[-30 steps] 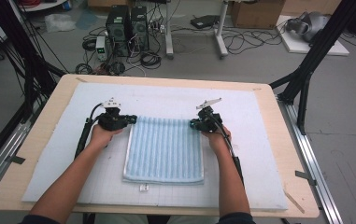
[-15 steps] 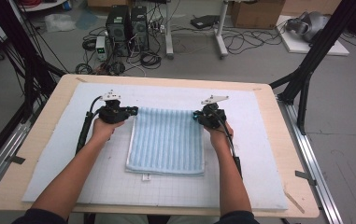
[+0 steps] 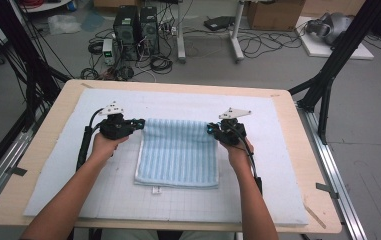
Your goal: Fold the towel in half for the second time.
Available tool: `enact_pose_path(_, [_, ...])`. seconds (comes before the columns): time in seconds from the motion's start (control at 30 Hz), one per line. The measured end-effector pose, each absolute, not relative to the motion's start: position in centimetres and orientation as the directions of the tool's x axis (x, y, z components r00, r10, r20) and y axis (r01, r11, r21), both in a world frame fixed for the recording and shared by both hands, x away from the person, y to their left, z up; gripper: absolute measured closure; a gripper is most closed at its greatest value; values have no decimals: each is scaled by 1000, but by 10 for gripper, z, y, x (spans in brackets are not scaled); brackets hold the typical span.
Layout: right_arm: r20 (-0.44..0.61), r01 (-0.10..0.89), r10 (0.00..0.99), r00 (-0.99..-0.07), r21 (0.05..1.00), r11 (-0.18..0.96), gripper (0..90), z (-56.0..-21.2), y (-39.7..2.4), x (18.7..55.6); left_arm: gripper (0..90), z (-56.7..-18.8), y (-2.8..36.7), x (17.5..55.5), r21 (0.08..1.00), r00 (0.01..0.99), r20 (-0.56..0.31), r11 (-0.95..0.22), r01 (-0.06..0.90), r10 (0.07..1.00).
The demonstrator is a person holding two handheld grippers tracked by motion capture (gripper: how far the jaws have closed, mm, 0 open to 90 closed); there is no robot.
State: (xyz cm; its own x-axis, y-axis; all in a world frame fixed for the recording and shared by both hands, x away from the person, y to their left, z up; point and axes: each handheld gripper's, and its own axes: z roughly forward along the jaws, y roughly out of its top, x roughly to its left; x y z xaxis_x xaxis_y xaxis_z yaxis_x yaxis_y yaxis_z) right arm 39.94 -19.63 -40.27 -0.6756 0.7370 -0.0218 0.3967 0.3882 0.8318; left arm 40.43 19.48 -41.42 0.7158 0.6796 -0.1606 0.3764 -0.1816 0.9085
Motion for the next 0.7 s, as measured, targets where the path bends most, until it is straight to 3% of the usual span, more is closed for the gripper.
enact_pose_path(0.7, [-49, 338, 712, -700, 856, 392, 820, -416, -196, 308, 859, -432, 205, 317, 930, 764, -132, -187, 316, 632])
